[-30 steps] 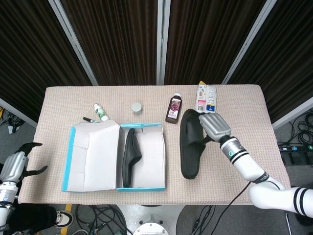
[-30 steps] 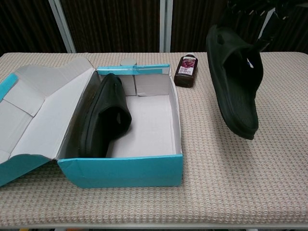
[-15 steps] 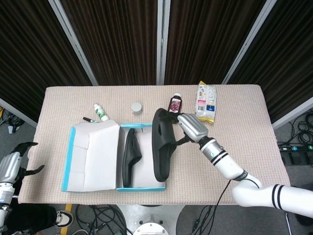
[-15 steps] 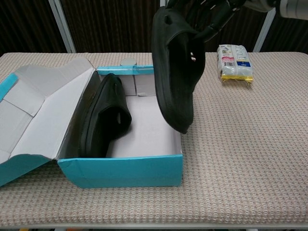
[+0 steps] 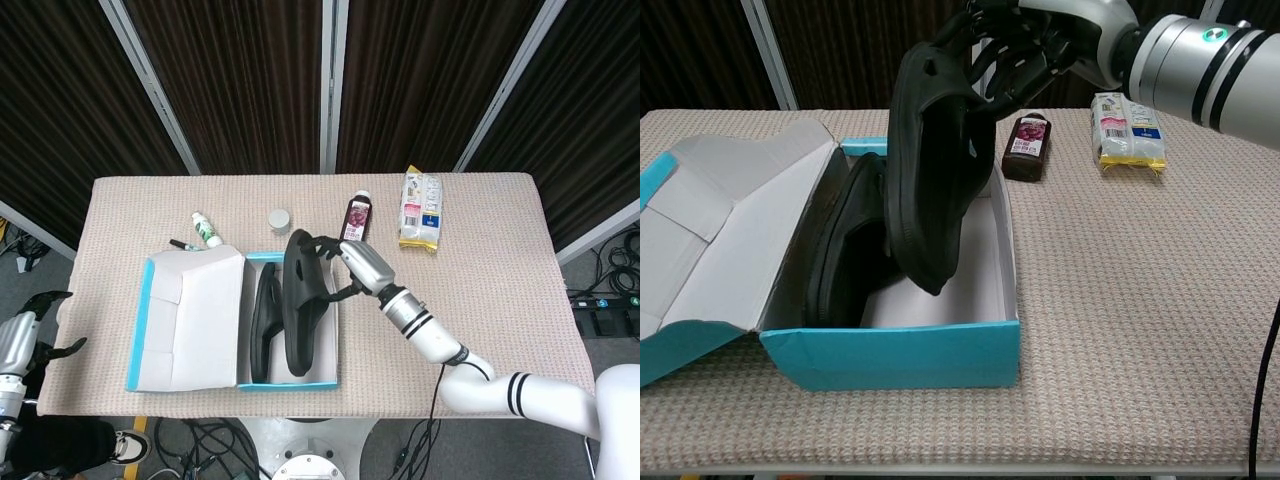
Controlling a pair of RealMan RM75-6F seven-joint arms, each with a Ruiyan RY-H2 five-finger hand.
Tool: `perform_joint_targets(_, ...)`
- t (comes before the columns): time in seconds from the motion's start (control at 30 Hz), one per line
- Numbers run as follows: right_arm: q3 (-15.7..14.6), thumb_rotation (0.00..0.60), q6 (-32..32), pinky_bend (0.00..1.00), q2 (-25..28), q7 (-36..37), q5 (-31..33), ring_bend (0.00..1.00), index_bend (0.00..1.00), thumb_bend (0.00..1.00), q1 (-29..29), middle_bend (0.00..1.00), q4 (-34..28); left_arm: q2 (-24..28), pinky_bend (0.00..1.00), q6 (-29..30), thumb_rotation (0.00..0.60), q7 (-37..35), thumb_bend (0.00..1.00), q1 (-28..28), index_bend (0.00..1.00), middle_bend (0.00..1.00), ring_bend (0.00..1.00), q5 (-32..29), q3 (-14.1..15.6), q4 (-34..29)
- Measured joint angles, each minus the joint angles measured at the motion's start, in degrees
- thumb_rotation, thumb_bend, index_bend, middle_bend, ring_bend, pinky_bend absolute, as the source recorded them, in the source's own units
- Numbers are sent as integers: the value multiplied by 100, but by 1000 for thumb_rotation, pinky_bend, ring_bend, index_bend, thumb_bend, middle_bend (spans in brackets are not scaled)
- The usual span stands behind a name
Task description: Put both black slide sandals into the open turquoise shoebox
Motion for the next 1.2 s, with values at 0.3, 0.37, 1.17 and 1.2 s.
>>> perform_joint_targets(0.3, -79, 600, -271, 359, -216, 412, -347, 319, 280, 126, 58, 519, 405, -20, 238, 15, 600, -12, 167, -16, 238, 200, 132, 53, -11, 30)
perform_joint_targets(0.37, -91, 600, -326, 359, -229, 472, -388, 319, 280, 125, 68, 519, 465, -34, 238, 16, 600, -4, 167, -15, 238, 200, 132, 48, -12, 47)
perform_joint_targets(1.17, -328, 600, -664, 360, -528, 358, -681, 319, 279, 126, 140, 520, 1266, -101, 238, 16, 600, -58, 167, -6, 239, 200, 132, 60, -20, 173)
perform_joint_targets(1.2, -340, 600, -668, 360, -542, 337, -700, 319, 280, 125, 149, 520, 1291, -105, 238, 17, 600, -59, 167, -4, 239, 200, 132, 60, -19, 176)
